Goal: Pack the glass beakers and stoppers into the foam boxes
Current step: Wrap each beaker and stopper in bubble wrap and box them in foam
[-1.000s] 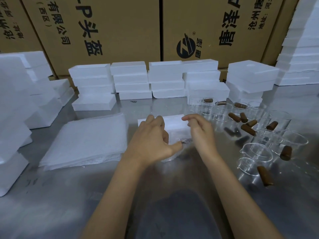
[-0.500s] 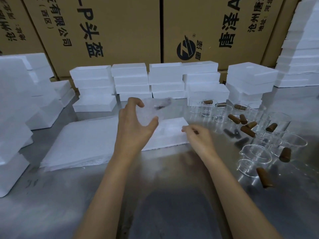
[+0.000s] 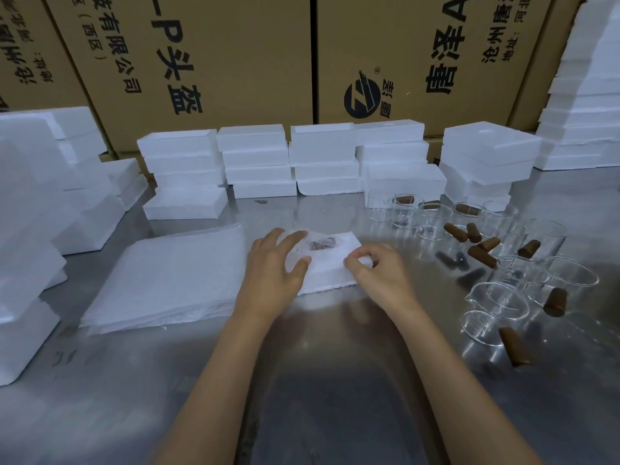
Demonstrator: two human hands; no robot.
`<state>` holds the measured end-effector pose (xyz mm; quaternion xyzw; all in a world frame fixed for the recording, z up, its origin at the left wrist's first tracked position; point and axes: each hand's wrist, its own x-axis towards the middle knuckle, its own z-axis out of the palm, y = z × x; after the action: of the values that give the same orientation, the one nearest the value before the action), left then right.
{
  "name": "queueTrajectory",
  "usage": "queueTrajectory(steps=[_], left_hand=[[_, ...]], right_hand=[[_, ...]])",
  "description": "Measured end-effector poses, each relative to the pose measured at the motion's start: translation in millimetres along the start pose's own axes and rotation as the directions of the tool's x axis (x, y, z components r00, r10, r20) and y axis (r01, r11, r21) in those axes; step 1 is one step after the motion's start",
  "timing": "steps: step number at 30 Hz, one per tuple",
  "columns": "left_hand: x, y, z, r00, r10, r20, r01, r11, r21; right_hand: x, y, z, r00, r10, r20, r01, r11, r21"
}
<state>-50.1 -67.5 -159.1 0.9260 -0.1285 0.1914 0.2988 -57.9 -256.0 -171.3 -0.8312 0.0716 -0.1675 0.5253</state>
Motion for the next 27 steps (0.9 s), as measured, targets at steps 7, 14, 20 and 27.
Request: queueTrajectory(steps=[7, 14, 20, 27], left_hand=[[-2.2, 2.0, 1.6, 0.999, -0.046, 0.028, 0.046, 0.999, -0.006], [52.4, -6.8, -28.7, 0.943, -0.167, -0.288, 0.071, 0.946, -0.317], [150.5, -97.7, -52.8, 0.947, -0.319, -0.020, 0.304, 0.880, 0.364], [180.8, -174.7, -50.8, 0.835, -0.550, 0.023, 0.451, 0.707, 0.545]], right_hand=[[2.7, 7.2, 3.8, 0.998, -0.046, -0.032, 0.046, 0.999, 0.000], [3.1, 9.9, 16.3, 0.992, -0.128, -0.015, 0.127, 0.989, -0.070], [7.3, 10.6, 20.8, 0.992, -0.116, -0.046, 0.118, 0.991, 0.056], [13.7, 14.4, 19.2, 0.996, -0.041, -0.084, 0.056, 0.982, 0.178]])
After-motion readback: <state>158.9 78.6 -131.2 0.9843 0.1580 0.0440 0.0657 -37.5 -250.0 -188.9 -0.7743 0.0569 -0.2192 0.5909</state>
